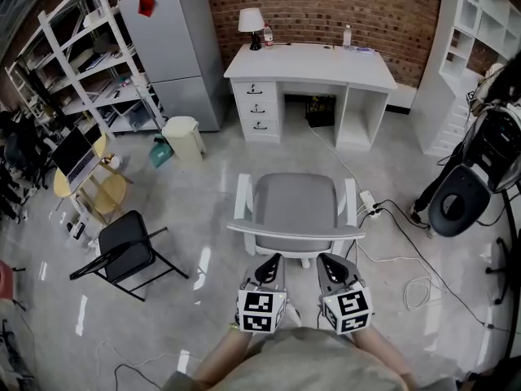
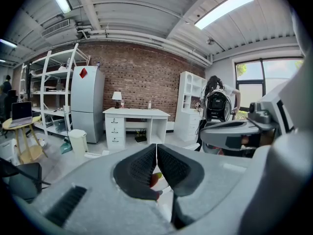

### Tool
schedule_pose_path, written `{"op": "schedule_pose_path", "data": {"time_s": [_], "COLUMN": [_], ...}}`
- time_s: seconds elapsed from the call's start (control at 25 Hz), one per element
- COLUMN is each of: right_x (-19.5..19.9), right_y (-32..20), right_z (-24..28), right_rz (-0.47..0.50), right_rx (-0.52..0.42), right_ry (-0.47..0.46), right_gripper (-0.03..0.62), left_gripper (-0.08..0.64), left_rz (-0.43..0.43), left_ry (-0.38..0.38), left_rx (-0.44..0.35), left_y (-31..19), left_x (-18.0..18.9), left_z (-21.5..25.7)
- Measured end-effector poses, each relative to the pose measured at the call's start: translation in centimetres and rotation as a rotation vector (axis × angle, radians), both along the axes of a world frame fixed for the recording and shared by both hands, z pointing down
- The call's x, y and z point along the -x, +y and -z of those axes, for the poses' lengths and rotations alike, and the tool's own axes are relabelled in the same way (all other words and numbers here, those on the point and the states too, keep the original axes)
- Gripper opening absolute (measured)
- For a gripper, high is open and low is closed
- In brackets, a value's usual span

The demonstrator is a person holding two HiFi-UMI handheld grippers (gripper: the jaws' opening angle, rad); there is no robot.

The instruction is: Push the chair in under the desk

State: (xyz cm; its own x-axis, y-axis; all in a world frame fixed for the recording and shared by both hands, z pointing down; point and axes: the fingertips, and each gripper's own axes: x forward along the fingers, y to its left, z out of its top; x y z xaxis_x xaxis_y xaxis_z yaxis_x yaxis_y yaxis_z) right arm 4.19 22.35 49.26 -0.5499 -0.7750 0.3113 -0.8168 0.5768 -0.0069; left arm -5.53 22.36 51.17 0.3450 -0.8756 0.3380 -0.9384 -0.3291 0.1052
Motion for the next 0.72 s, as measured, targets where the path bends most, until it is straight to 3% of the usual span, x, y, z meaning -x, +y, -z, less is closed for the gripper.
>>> {"op": "schedule_pose_path", "data": {"time_s": [0.2, 0.6, 0.72], "right_x": [0.3, 0.8, 1.1], "right_y": [-1.1, -3.7, -4.5], "right_z": [-0.4, -2.1, -2.4], "right_rz": [-0.004, 0.026, 0.044], "right_rx": [0.012, 0.057, 0.062], "right_ry": [0.027, 0.126, 0.157], "right_gripper": [0.009, 0.011, 0.012], "left_gripper": [0.012, 0.015, 0.052], "left_rz": [-0.028, -0.151, -0.198], "left_ry": [-0.015, -0.117, -0.139], "left_rx": [0.020, 0.062, 0.082], "left_y": [-1.3, -4.1, -4.9], "left_x": [0.3, 0.3, 0.1], "left_z": [-0.5, -2.3, -3.1]}}
